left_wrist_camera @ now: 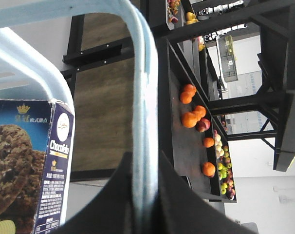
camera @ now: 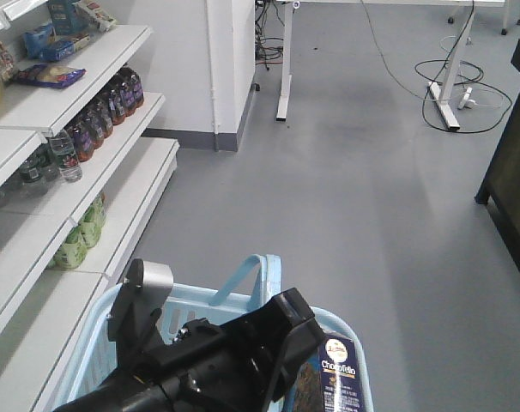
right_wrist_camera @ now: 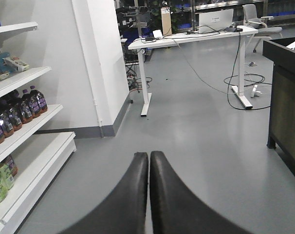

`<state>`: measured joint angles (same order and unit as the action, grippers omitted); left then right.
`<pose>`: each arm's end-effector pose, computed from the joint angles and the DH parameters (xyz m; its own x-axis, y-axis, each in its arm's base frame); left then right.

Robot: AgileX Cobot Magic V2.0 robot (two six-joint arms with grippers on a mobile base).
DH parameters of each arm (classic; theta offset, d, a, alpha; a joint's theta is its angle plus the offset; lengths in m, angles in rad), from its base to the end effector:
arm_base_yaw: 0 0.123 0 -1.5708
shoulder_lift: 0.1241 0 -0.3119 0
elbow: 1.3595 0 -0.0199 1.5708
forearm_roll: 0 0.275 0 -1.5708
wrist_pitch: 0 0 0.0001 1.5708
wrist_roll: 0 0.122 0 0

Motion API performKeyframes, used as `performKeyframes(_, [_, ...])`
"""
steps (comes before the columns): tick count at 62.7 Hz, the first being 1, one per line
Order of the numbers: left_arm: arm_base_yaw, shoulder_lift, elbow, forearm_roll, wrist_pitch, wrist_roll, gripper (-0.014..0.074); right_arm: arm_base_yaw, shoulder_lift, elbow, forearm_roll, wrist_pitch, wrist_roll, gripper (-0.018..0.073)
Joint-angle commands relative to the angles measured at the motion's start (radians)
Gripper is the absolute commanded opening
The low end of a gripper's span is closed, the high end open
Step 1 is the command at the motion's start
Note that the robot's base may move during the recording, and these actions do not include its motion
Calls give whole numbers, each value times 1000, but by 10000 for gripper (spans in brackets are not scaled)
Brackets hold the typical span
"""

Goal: Left arm holds basket, right arm returns cookies
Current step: 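Drive past the shelf end and turn toward the snack shelf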

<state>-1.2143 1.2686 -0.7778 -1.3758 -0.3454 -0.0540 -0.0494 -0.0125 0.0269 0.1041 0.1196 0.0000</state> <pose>0.1475 -0.2803 0.3025 -0.7828 -0.5692 -0.2515 0.0049 0.3985 -0.9171 0.0847 -0.0027 0.1919 -0.0420 0.1054 -0.9935 0.0416 0.9937 0.1036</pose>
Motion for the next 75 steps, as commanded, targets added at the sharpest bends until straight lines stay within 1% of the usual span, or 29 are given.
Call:
performKeyframes(1, [-1, -28, -30, 43, -36, 2, -6, -4, -16, 4, -1, -73, 0, -9])
performKeyframes(75, [-1, -28, -30, 43, -36, 2, -6, -4, -16, 4, -1, -73, 0, -9])
